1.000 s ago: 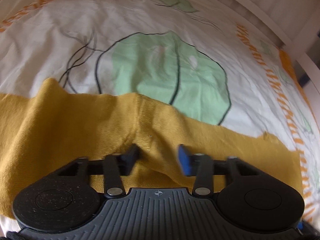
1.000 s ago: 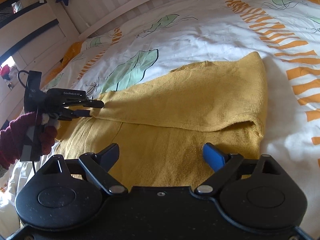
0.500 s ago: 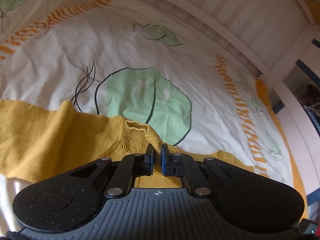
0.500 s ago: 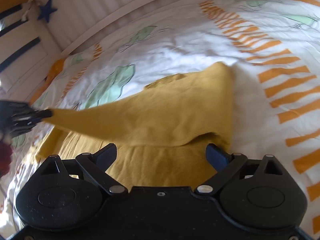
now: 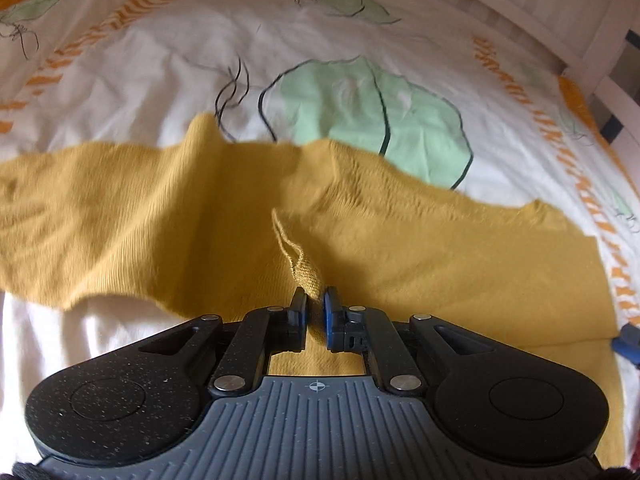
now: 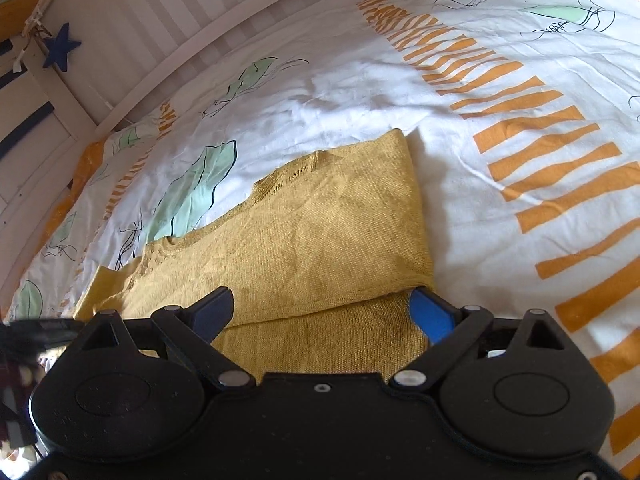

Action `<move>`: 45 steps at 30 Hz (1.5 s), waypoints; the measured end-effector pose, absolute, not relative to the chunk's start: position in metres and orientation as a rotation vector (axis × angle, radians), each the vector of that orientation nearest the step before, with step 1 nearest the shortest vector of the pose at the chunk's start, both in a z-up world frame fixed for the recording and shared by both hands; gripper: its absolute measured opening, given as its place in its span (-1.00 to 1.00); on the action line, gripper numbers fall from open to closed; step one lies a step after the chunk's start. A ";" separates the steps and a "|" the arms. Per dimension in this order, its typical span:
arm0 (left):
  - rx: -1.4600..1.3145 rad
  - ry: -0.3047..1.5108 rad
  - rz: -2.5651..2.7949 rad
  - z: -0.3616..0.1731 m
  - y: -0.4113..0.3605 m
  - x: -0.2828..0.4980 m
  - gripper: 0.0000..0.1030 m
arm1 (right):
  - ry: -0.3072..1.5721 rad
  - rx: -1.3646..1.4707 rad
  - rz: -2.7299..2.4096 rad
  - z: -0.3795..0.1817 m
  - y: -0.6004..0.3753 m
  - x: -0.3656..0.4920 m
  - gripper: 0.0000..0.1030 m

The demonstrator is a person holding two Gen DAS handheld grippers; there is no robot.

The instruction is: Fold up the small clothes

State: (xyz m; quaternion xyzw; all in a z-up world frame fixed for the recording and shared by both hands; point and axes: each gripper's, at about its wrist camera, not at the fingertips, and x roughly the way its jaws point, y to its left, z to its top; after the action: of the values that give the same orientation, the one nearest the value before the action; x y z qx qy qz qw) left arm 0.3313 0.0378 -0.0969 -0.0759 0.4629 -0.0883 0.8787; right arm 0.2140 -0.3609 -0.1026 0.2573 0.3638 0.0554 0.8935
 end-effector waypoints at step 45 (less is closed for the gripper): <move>-0.551 0.778 0.303 -0.091 0.294 0.292 0.38 | 0.670 0.300 0.422 -0.082 -0.279 0.197 0.99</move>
State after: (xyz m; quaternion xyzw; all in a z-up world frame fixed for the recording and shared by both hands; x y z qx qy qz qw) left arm 0.2921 0.2936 -0.0906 -0.2641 0.3730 0.1453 0.8775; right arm 0.1967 -0.2791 -0.0816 0.1456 0.3253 0.2049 0.9116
